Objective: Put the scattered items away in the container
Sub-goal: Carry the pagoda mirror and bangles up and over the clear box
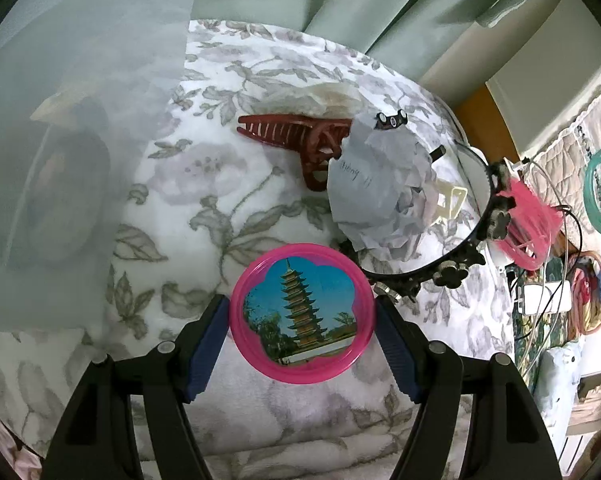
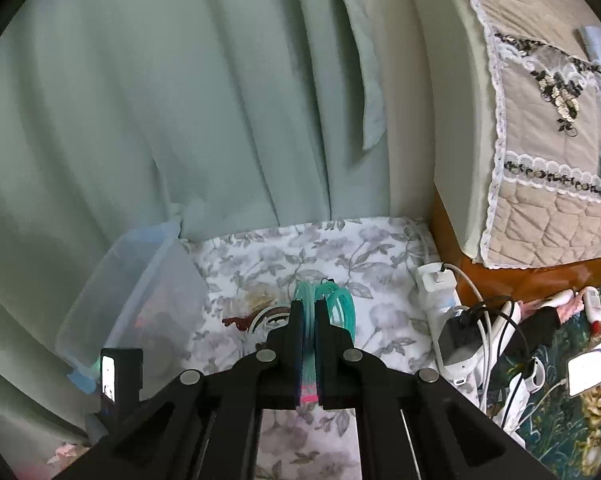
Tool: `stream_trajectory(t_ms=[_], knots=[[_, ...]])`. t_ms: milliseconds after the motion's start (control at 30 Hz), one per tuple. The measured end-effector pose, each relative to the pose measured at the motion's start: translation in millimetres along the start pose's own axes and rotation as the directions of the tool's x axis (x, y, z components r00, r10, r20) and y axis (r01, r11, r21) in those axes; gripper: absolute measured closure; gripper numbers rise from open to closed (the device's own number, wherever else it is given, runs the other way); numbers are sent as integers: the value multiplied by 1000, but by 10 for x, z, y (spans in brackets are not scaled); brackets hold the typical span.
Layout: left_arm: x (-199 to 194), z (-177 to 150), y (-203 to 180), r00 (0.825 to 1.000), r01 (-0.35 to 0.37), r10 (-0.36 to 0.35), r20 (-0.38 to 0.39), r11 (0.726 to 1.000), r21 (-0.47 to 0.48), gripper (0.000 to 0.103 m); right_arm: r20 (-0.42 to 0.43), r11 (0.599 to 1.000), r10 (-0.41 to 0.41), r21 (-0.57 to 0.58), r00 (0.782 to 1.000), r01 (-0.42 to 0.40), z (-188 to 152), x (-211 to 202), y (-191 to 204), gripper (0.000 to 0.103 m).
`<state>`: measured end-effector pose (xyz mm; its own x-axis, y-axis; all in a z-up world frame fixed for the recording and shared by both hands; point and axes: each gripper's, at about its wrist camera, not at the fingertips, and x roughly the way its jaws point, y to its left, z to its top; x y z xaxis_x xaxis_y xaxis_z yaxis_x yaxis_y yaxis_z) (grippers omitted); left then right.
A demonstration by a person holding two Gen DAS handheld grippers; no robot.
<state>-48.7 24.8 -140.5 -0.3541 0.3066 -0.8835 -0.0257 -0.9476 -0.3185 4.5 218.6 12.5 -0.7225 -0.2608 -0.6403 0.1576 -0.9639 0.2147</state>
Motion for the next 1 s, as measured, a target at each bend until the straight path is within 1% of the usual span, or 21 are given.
stream_trajectory(t_ms=[333, 600, 800, 1000], knots=[[-114, -11, -47, 999, 6, -7, 33, 1000, 23, 29, 58, 1000, -2, 0, 998, 2, 105, -239, 4, 98], [-251, -9, -109, 998, 6, -9, 68, 999, 42, 29, 56, 1000, 20, 1, 998, -20, 70, -268, 65, 98], [-437, -4, -149, 994, 14, -20, 107, 999, 50, 29, 56, 999, 45, -12, 997, -45, 37, -310, 140, 98], [-667, 1, -201, 987, 28, -37, 157, 998, 64, 29, 69, 997, 67, -30, 995, -65, 40, -392, 221, 98]])
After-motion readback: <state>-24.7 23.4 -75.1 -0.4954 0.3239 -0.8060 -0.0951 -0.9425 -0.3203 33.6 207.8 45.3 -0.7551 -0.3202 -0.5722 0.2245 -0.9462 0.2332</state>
